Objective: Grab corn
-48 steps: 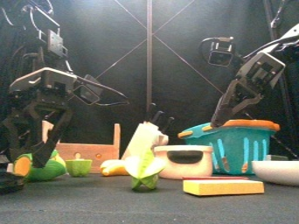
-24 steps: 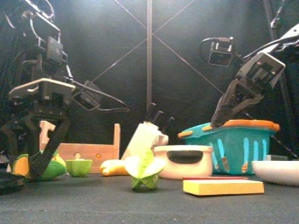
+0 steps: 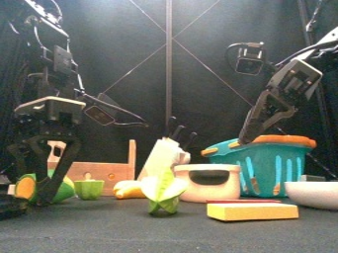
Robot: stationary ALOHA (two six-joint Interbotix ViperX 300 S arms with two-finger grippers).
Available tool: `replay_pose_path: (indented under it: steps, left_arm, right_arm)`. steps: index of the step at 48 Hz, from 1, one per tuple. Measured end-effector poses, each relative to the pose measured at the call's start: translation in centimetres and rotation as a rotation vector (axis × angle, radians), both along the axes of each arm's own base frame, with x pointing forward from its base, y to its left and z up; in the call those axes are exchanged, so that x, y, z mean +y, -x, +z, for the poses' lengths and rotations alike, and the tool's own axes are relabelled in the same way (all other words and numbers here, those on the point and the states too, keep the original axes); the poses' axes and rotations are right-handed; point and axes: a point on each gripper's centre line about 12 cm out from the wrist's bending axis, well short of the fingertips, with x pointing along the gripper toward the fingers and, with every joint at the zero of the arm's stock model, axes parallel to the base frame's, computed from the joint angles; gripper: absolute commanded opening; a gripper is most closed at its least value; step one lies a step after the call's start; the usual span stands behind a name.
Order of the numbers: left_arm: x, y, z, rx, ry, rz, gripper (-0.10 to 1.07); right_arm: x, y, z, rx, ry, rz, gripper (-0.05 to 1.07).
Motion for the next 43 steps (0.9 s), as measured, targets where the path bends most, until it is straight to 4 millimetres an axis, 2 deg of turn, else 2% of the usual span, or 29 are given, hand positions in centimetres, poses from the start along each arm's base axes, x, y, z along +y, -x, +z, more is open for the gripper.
replay_pose_path:
  steps: [4,13,19,27,37,43]
  left_arm:
    - [0.0,0.0,0.0,0.003,-0.001,0.001,0.94]
    - [0.0,0.0,0.0,0.003,-0.001,-0.001,0.73]
    - [0.1,0.1,0.0,0.005,-0.006,-0.013,0.64]
    - [0.3,-0.2,1.1,-0.031,-0.040,-0.087,0.63]
    - [0.3,-1.1,4.3,-0.150,-0.066,-0.242,0.63]
    - [0.0,-1.6,6.0,-0.259,-0.085,-0.394,0.63]
  right_arm:
    - [0.0,0.0,0.0,0.000,-0.001,-0.001,0.68]
    - [0.0,0.0,0.0,0.000,0.000,0.000,0.68]
    - [0.0,0.0,0.0,-0.002,0.000,0.000,0.68]
    - [0.0,0.0,0.0,0.000,0.000,0.000,0.68]
    - [0.0,0.0,0.0,0.000,0.000,0.000,0.68]
    - [0.0,-0.1,0.1,-0.005,0.003,0.002,0.68]
